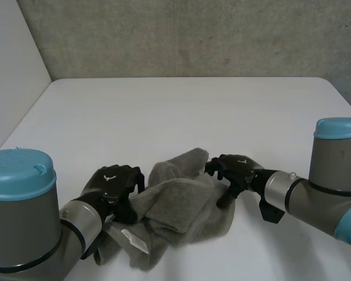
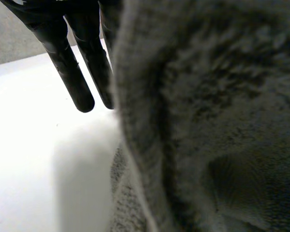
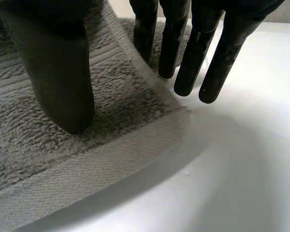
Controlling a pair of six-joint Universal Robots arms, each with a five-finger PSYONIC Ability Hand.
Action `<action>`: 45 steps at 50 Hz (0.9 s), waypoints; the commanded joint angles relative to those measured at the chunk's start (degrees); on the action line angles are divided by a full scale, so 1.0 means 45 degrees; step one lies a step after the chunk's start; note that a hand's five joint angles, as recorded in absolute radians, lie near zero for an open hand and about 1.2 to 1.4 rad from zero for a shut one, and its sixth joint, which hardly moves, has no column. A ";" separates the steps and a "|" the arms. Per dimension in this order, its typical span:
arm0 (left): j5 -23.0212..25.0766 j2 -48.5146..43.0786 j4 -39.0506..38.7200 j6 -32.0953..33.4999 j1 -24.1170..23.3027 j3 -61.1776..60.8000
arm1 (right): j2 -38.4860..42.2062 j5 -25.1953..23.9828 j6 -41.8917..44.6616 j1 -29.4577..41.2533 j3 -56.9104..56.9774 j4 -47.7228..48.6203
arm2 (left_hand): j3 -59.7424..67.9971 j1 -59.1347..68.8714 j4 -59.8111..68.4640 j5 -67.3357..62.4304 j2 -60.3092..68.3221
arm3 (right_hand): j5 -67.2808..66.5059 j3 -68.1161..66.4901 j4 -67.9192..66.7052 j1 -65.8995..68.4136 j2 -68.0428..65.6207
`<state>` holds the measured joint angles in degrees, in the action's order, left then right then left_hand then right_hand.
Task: Fold the towel.
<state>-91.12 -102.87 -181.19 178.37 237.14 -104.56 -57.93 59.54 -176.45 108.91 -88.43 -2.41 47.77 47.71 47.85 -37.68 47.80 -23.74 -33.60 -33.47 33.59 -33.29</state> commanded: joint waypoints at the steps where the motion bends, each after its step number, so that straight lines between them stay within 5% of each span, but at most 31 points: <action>1: -0.0104 0.0243 -0.0107 0.0342 0.0016 0.0150 | 0.0159 -0.0202 0.0013 0.0407 0.0179 -0.0110 | 0.4169 0.4182 0.4152 -0.4190 0.4162 | -0.1642 -0.1675 -0.1703 0.1677 -0.1744; 2: -0.0104 0.0243 -0.0107 0.0343 0.0016 0.0151 | 0.0159 -0.0203 0.0013 0.0407 0.0179 -0.0110 | 0.4177 0.4190 0.4160 -0.4198 0.4170 | -0.1657 -0.1690 -0.1718 0.1692 -0.1758; 4: -0.0123 0.0224 -0.0146 0.0518 -0.0003 0.0403 | 0.0121 -0.0417 0.0013 0.0446 0.0471 -0.0110 | 0.7149 0.7162 0.7132 -0.7170 0.7142 | -0.8682 -0.8715 -0.8743 0.8717 -0.8783; 6: -0.0084 0.0166 -0.0165 0.0654 -0.0023 0.0656 | 0.0004 -0.0418 0.0013 0.0446 0.0782 -0.0110 | 0.7162 0.7176 0.7145 -0.7183 0.7155 | -1.0263 -1.0296 -1.0324 1.0298 -1.0365; 14: -0.0065 -0.0011 -0.1157 0.2662 0.0230 0.4846 | -0.1633 0.0846 0.0266 0.0212 0.5382 -0.0210 | 0.7162 0.7176 0.7145 -0.7183 0.7155 | -1.0279 -1.0312 -1.0339 1.0314 -1.0380; 18: -0.0045 0.0106 -0.3496 0.3895 0.0581 0.8207 | -0.2825 0.3539 0.0325 -0.0743 0.7209 0.2904 | 0.7162 0.7176 0.7145 -0.7183 0.7155 | -1.0279 -1.0312 -1.0339 1.0314 -1.0380; 23: -0.0064 0.0223 -0.5862 0.4210 0.1128 0.9368 | -0.3920 0.4388 0.0383 -0.1058 0.6666 0.5337 | 0.7162 0.7176 0.7145 -0.7183 0.7155 | -1.0279 -1.0312 -1.0339 1.0314 -1.0380; 36: 0.0053 -0.0187 -0.6142 0.4327 0.1032 0.4565 | -0.3981 0.2961 0.2669 -0.0824 0.3109 0.3855 | 0.7162 0.7176 0.7145 -0.7183 0.7155 | -1.0279 -1.0312 -1.0339 1.0314 -1.0380; 45: 0.0053 -0.2156 -0.7332 0.4249 0.1051 0.1131 | -0.1195 0.3097 0.4288 -0.0298 0.1197 0.2980 | 0.7162 0.7176 0.7145 -0.7183 0.7155 | -1.0279 -1.0312 -1.0339 1.0314 -1.0380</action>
<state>-90.89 -107.75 -211.21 197.65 241.86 -92.14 -71.15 72.79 -160.30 106.09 -79.25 14.11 69.67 68.12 69.72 -58.70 69.71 -64.75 -76.42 -76.53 75.16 -74.11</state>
